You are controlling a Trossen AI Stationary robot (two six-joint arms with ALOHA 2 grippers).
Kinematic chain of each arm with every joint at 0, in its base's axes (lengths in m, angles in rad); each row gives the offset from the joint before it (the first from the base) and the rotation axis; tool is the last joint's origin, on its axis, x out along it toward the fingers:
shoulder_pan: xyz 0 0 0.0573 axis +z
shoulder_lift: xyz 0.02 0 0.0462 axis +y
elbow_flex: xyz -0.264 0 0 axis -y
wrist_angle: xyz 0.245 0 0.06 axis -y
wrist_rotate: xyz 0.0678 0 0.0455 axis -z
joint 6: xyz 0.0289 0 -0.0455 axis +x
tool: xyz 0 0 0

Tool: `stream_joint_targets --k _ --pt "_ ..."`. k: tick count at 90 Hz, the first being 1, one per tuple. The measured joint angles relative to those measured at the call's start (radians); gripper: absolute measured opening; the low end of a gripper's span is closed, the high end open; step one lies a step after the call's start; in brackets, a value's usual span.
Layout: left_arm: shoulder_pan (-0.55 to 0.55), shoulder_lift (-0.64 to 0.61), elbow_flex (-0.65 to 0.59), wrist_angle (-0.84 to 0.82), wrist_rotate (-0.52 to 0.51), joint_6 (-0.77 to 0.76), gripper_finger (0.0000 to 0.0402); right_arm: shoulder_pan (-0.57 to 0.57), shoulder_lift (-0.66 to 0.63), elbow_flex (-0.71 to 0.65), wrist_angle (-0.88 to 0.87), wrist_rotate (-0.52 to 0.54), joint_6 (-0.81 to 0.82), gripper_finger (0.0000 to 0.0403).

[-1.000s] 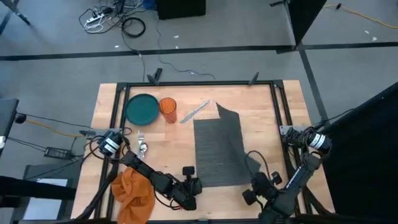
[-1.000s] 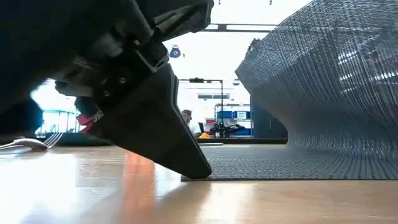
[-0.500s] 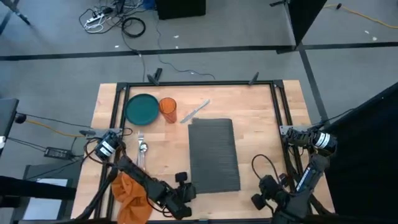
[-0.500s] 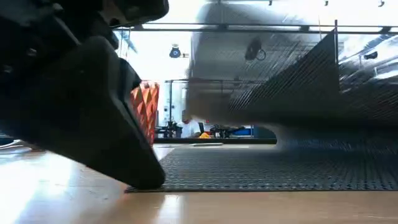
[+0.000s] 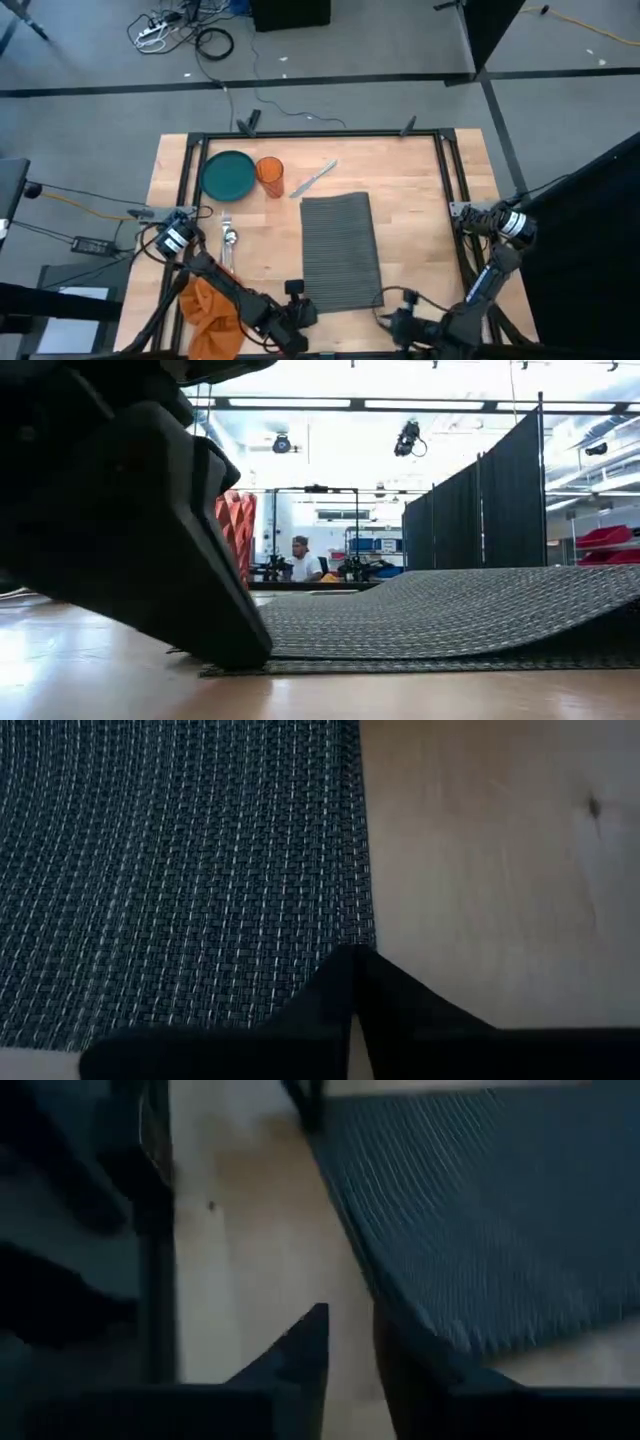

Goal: Set table place
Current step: Move the black placemat to the center of the table

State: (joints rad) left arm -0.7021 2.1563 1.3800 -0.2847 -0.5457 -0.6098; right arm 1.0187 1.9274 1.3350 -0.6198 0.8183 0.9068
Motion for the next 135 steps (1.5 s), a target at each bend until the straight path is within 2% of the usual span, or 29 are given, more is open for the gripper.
stream_joint_targets --k 13,21,29,37,64,75,84,100,110,113,118,135 --pt "0.0 0.0 0.0 0.004 -0.009 0.001 0.0 -0.062 0.0 0.0 0.018 -0.046 -0.265 0.0119" --pt "0.0 0.0 0.0 0.004 -0.01 0.002 0.0 -0.088 0.002 -0.001 0.037 -0.056 -0.373 0.0132" --pt "0.0 0.0 0.001 0.004 -0.011 0.002 0.0 -0.11 0.024 0.0 0.063 -0.112 -0.488 0.0143" --pt "0.0 0.0 0.001 0.005 -0.014 0.003 0.0 -0.115 0.051 0.005 0.065 -0.112 -0.566 0.0151" --pt "0.002 0.0 0.001 0.013 -0.022 0.005 0.0 -0.143 0.099 0.006 -0.064 -0.099 -0.568 0.0147" --pt "0.002 0.0 0.001 0.019 -0.026 0.01 0.0 -0.158 0.121 0.007 -0.089 -0.137 -0.59 0.0141" --pt "0.002 0.0 0.001 0.022 -0.026 0.014 0.0 -0.159 0.141 0.007 -0.125 -0.083 -0.589 0.0134" --pt "0.002 0.0 0.001 0.028 -0.027 0.023 0.0 -0.182 0.151 0.007 -0.175 0.017 -0.52 0.0106" --pt "0.002 0.0 0.001 0.029 -0.027 0.023 0.0 -0.203 0.151 0.008 -0.176 0.015 -0.43 0.0055" --pt "0.002 0.0 0.001 0.029 -0.028 0.024 0.0 -0.212 0.151 0.008 -0.179 0.004 -0.365 0.003" --pt "0.002 0.0 0.001 0.028 -0.029 0.026 0.0 -0.223 0.151 0.008 -0.195 -0.01 -0.228 0.0011" --pt "-0.012 0.0 0.002 0.022 -0.034 0.025 0.0 -0.208 0.1 0.064 -0.486 0.018 0.331 0.0001"
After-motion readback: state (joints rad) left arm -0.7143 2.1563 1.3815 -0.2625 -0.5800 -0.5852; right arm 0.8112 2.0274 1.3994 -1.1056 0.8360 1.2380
